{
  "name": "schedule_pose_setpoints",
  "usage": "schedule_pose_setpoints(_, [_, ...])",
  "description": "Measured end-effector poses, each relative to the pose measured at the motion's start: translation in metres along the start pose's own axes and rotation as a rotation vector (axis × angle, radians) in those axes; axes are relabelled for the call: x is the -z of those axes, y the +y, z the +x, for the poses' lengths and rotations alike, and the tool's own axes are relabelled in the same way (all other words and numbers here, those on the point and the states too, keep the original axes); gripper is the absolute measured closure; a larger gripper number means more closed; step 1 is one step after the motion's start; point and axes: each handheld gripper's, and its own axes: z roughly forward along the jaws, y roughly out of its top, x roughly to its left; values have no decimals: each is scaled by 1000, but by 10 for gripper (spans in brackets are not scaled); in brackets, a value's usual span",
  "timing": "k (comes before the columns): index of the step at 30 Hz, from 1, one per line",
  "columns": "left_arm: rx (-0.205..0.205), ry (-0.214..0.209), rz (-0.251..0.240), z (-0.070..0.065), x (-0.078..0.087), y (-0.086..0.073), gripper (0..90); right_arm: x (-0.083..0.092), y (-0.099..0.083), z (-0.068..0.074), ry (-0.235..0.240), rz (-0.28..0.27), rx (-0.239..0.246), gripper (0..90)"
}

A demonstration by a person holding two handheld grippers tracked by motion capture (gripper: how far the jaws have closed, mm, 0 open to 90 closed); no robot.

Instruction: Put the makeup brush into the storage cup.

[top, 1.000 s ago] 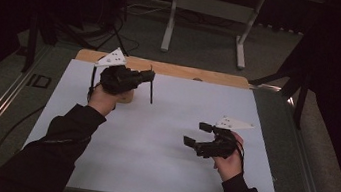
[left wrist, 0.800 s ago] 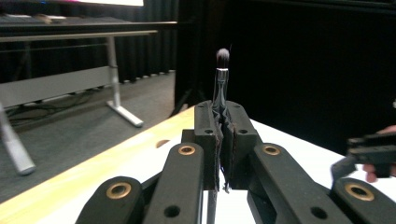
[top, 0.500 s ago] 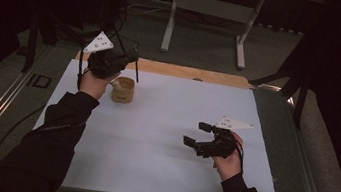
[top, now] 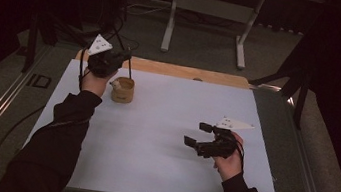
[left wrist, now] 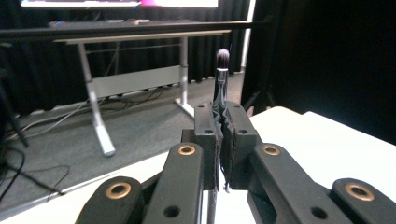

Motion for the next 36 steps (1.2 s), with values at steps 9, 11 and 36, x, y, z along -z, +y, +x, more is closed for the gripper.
schedule_pose_setpoints(9, [27,40,64,6,-8,-17,864,0,0,0,2,1,1,108])
schedule_pose_setpoints(11, [34,44,74,5,-9,-21,864,0,0,0,0,3,2,108])
schedule_pose_setpoints(36, [158,138,291,2,-26,-24,160,1,-1,-2,3,6,-5,108])
